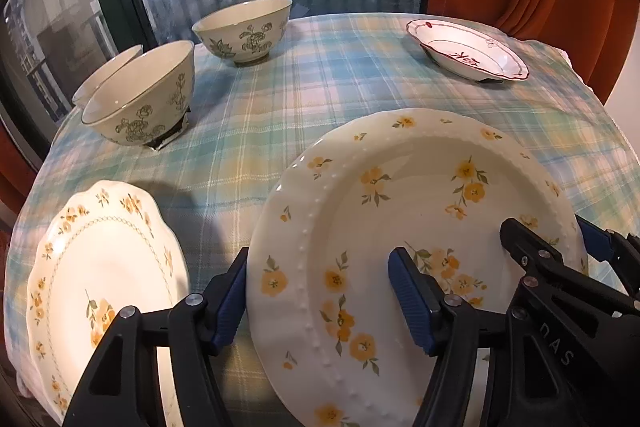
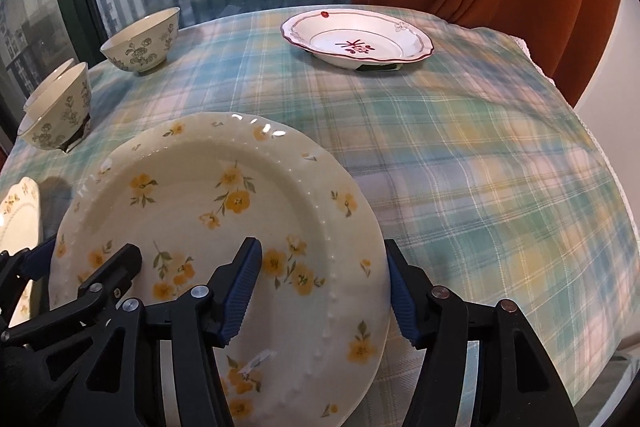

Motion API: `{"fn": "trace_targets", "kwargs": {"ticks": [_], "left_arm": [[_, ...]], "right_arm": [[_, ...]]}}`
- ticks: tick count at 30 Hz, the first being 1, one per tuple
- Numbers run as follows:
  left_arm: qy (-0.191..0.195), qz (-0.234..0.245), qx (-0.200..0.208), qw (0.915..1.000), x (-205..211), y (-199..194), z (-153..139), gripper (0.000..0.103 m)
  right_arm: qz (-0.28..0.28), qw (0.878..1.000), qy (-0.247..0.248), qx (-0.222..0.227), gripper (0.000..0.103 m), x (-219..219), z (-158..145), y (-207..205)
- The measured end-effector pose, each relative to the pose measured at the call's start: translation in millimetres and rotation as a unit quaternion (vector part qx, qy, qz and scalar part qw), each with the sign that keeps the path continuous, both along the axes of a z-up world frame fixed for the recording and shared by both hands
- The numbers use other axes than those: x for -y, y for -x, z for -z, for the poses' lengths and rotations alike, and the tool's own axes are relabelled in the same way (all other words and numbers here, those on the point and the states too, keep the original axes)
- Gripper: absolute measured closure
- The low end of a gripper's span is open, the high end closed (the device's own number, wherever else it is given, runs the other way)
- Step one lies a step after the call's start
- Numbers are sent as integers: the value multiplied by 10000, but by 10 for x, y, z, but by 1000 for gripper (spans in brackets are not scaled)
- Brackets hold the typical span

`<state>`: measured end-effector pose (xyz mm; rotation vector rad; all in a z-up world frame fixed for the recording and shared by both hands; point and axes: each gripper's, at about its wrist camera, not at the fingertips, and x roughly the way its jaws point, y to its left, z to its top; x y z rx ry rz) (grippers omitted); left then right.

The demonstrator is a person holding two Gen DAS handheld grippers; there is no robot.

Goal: Organize plates and bowls
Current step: 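Carry the dotted-rim plate with both tools over the first plate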

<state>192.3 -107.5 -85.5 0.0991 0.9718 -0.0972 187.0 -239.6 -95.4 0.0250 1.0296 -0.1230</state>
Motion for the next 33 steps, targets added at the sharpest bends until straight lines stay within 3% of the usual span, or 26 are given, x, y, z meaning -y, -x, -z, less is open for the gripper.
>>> {"fn": "trace_targets", "kwargs": {"ticks": [6, 13, 22, 33], "left_arm": [[98, 64, 159, 9998, -42, 85, -110, 35], [271, 107, 534, 9981, -179, 301, -337, 35], [302, -149, 980, 9946, -552, 602, -448, 36], [475, -545, 976, 9926, -1130, 739, -415, 36]], "right_arm": [[80, 10000, -14, 5, 38, -7, -54, 36], [149, 9995, 61, 269, 38, -105, -316, 211], [40, 9986, 212, 486, 38, -436, -508, 429], [-322, 9971, 233, 651, 39, -1047, -576, 549]]}}
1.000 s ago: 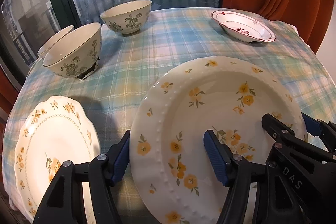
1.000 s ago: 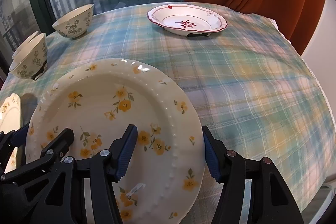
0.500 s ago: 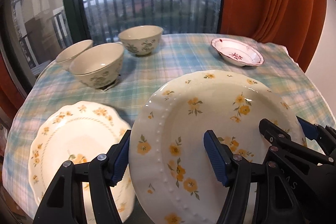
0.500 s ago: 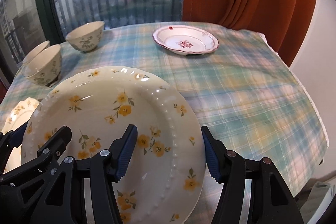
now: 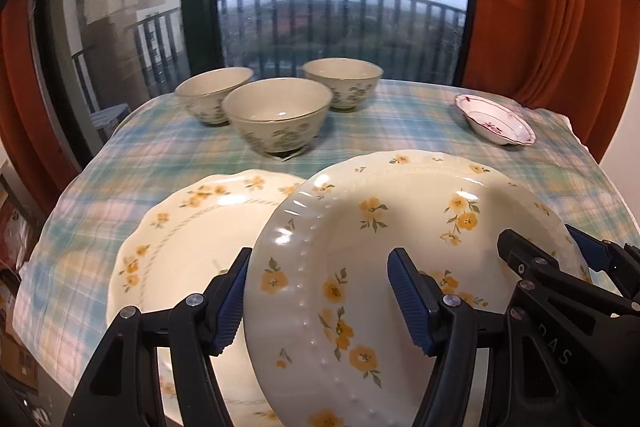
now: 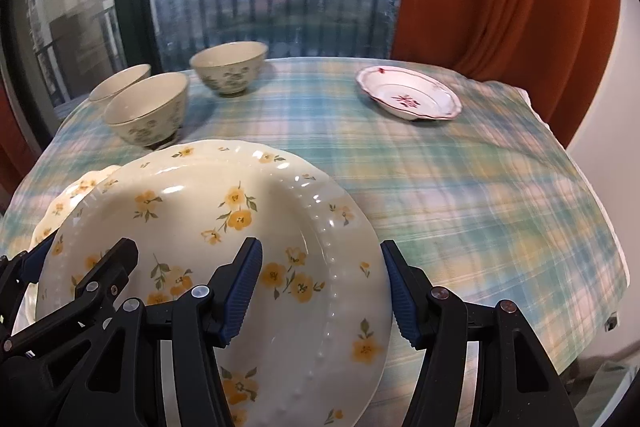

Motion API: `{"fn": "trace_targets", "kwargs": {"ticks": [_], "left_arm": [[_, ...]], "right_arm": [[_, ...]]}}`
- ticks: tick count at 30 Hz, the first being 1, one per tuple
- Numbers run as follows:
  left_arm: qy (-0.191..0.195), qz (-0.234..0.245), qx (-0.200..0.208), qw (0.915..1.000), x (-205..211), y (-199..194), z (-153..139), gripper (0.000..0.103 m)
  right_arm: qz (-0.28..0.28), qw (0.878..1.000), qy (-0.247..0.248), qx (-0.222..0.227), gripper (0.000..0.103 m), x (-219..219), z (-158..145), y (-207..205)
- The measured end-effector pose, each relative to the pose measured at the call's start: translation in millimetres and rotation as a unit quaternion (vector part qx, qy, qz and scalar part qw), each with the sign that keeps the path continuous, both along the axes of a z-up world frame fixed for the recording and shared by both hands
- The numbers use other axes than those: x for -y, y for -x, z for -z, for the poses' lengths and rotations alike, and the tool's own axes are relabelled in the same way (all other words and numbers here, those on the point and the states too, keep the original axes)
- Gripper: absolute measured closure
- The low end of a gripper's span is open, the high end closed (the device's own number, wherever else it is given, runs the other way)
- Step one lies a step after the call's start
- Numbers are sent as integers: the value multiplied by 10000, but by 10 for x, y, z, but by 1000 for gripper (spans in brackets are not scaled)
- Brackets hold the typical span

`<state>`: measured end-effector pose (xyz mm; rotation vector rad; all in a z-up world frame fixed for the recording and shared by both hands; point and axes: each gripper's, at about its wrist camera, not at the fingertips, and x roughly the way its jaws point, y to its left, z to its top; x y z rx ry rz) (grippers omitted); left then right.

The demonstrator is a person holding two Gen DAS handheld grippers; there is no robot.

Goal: Organize plates and bowls
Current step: 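Carry the dotted-rim plate with both tools over the first plate, then lower the dotted-rim plate onto the first plate and open both tools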

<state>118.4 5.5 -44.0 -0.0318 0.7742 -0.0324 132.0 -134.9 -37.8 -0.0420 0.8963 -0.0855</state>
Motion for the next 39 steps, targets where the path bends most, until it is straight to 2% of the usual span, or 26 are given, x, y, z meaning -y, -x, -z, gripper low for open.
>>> {"fn": "trace_targets", "kwargs": {"ticks": [17, 26, 30, 33, 36, 39], "left_arm": [[231, -611, -212, 9976, -682, -77, 260, 36], [305, -668, -367, 9966, -791, -187, 377, 35], [397, -931, -646, 9928, -888, -250, 417, 36], [155, -955, -668, 9931, -851, -265, 416, 35], [71, -970, -689, 9929, -847, -271, 418, 35], [-391, -948, -517, 9934, -794, -248, 398, 37]], "right_arm": [[-630, 9973, 304, -227, 39, -777, 154, -217], [-663, 9970, 368, -141, 40, -914, 166, -315], [-761, 9962, 355, -209, 40, -989, 211, -367], [-823, 9958, 274, -285, 40, -1036, 261, -391], [-770, 9965, 120, -294, 41, -1019, 294, -389], [-810, 9963, 115, -254, 41, -1043, 311, -378]]}}
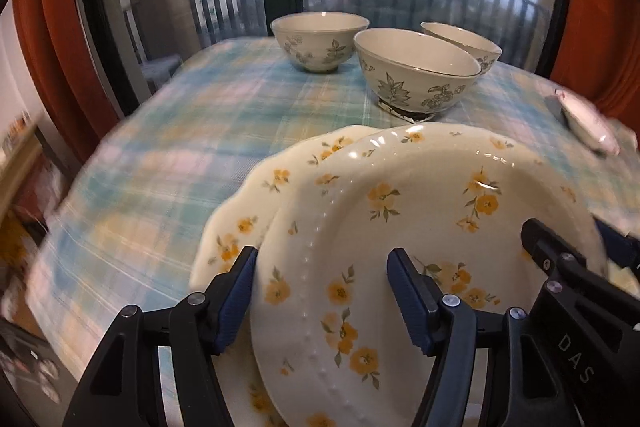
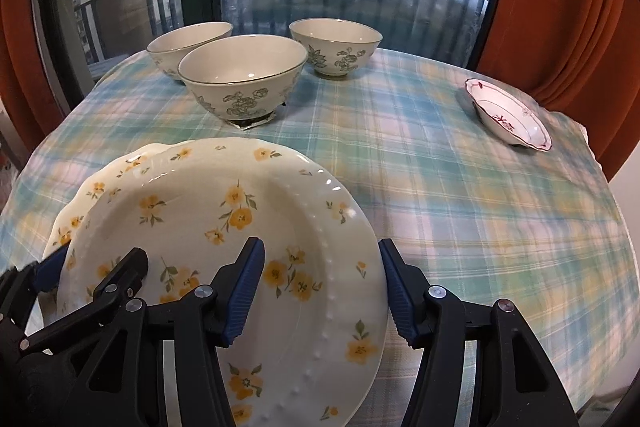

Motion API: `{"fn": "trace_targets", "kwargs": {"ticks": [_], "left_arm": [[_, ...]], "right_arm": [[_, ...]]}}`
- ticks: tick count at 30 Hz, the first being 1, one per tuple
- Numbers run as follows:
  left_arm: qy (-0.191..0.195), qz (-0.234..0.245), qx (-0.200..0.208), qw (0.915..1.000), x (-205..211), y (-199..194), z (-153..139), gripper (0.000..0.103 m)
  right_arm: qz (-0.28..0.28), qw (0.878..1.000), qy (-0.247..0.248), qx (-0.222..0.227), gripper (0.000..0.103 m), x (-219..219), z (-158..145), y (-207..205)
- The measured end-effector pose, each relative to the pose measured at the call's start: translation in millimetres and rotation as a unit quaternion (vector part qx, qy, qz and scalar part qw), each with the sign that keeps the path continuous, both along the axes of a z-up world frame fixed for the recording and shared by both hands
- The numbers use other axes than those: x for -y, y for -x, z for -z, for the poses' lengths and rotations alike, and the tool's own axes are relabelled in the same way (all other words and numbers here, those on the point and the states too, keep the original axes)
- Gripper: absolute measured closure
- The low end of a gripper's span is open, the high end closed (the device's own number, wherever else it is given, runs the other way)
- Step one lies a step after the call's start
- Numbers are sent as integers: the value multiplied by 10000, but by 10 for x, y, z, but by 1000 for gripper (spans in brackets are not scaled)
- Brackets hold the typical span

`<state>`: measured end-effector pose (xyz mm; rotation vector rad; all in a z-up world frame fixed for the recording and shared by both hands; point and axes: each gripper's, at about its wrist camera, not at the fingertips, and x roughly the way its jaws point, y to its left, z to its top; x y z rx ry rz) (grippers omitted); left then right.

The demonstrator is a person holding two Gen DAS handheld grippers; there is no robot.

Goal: Organize plates and bowls
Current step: 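Lower the dotted-rim plate onto the first plate and open both tools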

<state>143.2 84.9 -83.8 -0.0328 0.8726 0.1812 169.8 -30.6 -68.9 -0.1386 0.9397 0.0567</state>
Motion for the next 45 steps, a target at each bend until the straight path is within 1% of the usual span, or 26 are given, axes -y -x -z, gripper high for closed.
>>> {"fn": "trace_targets", "kwargs": {"ticks": [2, 5, 7, 9, 10, 11, 12, 14, 15, 18, 20, 21, 22, 23, 25, 27, 30, 33, 35, 36, 40, 45], "left_arm": [[-110, -47, 146, 9998, -5, 22, -13, 37], [-80, -75, 153, 9998, -27, 13, -11, 35], [-81, -135, 209, 9997, -41, 27, -22, 35], [-48, -157, 281, 9995, -49, 48, -41, 34], [-14, -141, 298, 9995, -47, 49, -49, 33], [20, -137, 332, 9994, -55, 55, -59, 33], [39, -142, 358, 9993, -58, 58, -66, 33], [10, -219, 393, 9990, -88, 63, -74, 33], [50, -232, 394, 9989, -117, 62, -70, 33], [176, -217, 357, 9990, -176, 75, -59, 33], [179, -162, 386, 9990, -175, 85, -62, 33], [198, -133, 396, 9989, -170, 89, -65, 33], [216, -103, 410, 9989, -161, 86, -68, 33], [228, -93, 429, 9988, -157, 86, -72, 33], [268, -21, 449, 9986, -143, 87, -78, 33], [246, 17, 463, 9986, -128, 85, -81, 33], [277, 30, 467, 9985, -142, 75, -77, 33], [296, 19, 475, 9984, -154, 68, -72, 32], [256, -2, 487, 9985, -151, 73, -69, 30], [234, -30, 504, 9984, -155, 79, -71, 29], [211, -205, 535, 9981, -231, 93, -93, 28], [224, -211, 515, 9982, -257, 100, -117, 29]], "right_arm": [[-41, 10000, -12, -13, 41, -15, 9, 0], [-78, 9998, -133, -102, 41, 7, 24, -5], [-153, 9998, -127, 21, 42, 14, -1, 38], [-253, 9992, -142, 259, 44, 17, -61, 113], [-286, 9989, -144, 353, 48, 18, -85, 144], [-356, 9984, -76, 436, 57, -5, -97, 182], [-448, 9980, -13, 445, 61, -32, -94, 194], [-707, 9967, 29, 396, 68, -129, -89, 213], [-762, 9964, 20, 372, 69, -161, -87, 209], [-658, 9975, -167, 186, 69, -180, -64, 160], [-592, 9979, -207, 182, 69, -169, -72, 161], [-580, 9980, -146, 214, 68, -176, -84, 169], [-520, 9980, 84, 338, 59, -199, -110, 195], [-443, 9976, 268, 451, 47, -208, -126, 226], [-293, 9959, 440, 728, 42, -184, -176, 265], [-265, 9963, 402, 709, 42, -141, -186, 242], [-202, 9983, 288, 468, 42, -87, -130, 176], [-170, 9995, 156, 202, 48, -65, -49, 125], [-206, 9989, 334, 255, 51, -104, -29, 144], [-210, 9989, 330, 253, 51, -111, -26, 148], [-324, 9990, 265, 138, 51, -175, 15, 151], [-352, 9994, 61, 43, 51, -177, 3, 134]]}}
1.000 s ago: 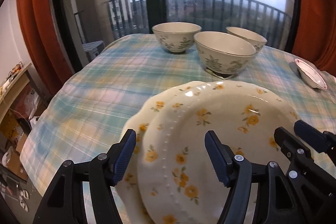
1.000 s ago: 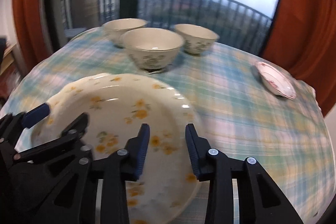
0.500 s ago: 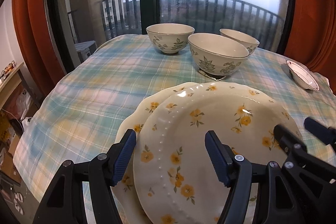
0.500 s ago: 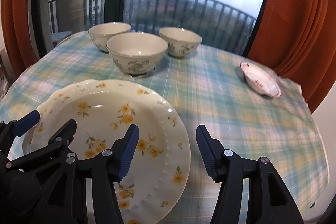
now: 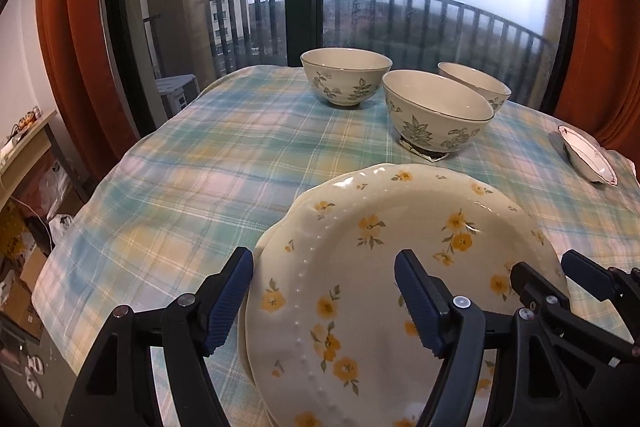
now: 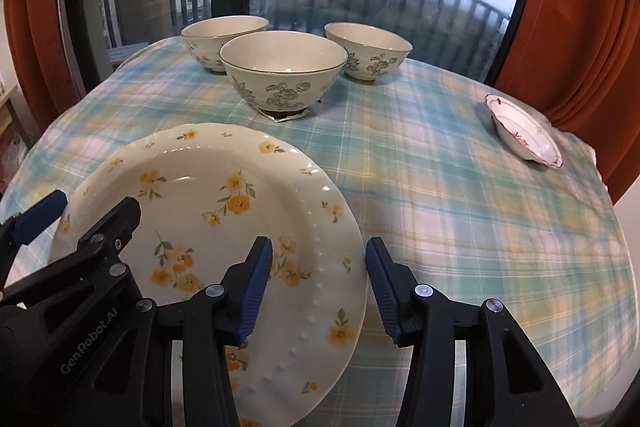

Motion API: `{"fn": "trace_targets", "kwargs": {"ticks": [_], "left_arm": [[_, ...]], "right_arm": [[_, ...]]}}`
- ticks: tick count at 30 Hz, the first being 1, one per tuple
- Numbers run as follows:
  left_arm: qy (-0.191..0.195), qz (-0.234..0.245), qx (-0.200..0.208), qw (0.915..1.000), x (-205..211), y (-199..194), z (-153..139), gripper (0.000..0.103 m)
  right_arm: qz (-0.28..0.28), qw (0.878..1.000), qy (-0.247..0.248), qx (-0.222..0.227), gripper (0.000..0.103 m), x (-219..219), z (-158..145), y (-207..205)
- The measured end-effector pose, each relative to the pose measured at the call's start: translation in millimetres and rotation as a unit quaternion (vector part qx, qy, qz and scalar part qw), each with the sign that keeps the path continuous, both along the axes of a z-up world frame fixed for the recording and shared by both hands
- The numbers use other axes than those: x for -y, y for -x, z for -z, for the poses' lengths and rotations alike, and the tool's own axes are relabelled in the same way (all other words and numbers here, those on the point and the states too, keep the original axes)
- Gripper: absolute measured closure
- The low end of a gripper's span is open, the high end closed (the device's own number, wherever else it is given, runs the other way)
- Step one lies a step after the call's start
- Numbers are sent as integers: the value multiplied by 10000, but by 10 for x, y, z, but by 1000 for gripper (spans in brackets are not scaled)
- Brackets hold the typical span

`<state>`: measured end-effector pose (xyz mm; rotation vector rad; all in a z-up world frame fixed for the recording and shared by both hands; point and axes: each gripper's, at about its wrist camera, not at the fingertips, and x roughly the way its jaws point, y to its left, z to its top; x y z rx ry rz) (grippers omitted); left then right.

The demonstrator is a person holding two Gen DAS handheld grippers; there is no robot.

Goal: Organize plates and bowls
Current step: 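Lower the dotted-rim plate onto the first plate and open both tools, then move both tools toward the small white dish with red pattern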

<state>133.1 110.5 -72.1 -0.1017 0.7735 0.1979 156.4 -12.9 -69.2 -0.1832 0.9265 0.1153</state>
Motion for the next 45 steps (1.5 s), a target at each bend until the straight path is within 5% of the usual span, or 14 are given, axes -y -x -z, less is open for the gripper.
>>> {"fn": "trace_targets", "kwargs": {"ticks": [11, 24, 45], "left_arm": [[-139, 29, 306, 9994, 230, 59, -349, 27], [-184, 182, 521, 9983, 834, -90, -744, 27], [-442, 689, 639, 9946, 2055, -1078, -1024, 26]], "right_arm": [[-24, 9984, -406, 388, 35, 282, -351, 58], [67, 9947, -779, 674, 34, 956, -744, -47], [726, 9870, -838, 1160, 34, 2196, -1021, -761]]}}
